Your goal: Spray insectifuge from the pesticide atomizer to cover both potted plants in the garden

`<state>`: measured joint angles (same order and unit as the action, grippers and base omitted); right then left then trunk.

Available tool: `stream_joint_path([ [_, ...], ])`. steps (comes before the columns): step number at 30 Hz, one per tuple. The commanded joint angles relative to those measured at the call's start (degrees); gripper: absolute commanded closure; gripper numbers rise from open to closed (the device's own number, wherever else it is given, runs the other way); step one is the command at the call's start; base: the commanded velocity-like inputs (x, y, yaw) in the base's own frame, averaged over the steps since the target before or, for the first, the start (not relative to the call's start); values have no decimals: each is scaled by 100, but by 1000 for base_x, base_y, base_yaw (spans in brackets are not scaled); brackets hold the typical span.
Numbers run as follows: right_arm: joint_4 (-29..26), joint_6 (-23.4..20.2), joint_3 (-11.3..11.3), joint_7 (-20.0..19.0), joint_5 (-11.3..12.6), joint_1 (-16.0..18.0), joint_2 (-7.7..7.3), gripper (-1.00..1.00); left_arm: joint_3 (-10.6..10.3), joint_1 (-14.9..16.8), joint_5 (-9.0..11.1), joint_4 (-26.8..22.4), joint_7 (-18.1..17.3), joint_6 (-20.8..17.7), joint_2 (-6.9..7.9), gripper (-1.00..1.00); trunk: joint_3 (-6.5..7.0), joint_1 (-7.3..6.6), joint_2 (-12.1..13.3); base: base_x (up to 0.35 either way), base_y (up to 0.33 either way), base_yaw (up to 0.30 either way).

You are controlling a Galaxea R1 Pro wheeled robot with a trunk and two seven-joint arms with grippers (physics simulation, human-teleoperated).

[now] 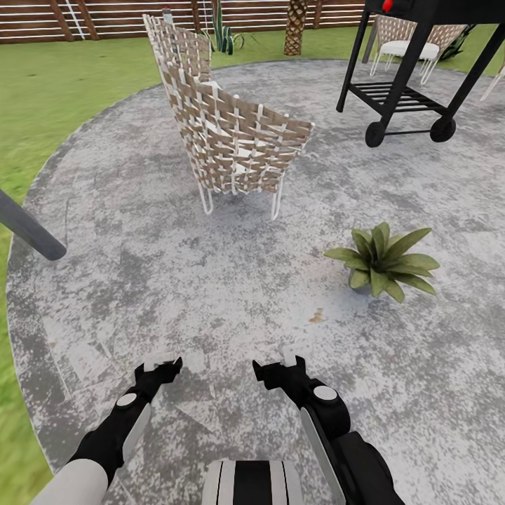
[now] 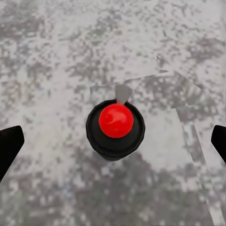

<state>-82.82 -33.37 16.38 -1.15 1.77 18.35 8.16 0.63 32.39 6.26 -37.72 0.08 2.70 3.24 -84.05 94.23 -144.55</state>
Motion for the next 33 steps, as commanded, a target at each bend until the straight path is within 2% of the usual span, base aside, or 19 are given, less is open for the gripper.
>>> stream_joint_path([
  [1,-6,-27,-3,-8,16,2,1,-100,-9,3,60,2,1,17,2,-100,-3,0,-1,36,-5,0],
  [18,-6,-25,-3,-8,16,2,1,-100,-26,2,60,6,1,17,-2,-100,-12,0,-1,7,-1,0],
  [30,-6,-20,-1,-8,16,2,1,-100,-27,1,60,7,1,19,1,-100,-80,0,-1,0,0,0],
  [33,-6,-20,-2,-8,16,2,1,-100,-27,1,60,6,1,17,1,-100,-150,7,-5,0,0,0],
])
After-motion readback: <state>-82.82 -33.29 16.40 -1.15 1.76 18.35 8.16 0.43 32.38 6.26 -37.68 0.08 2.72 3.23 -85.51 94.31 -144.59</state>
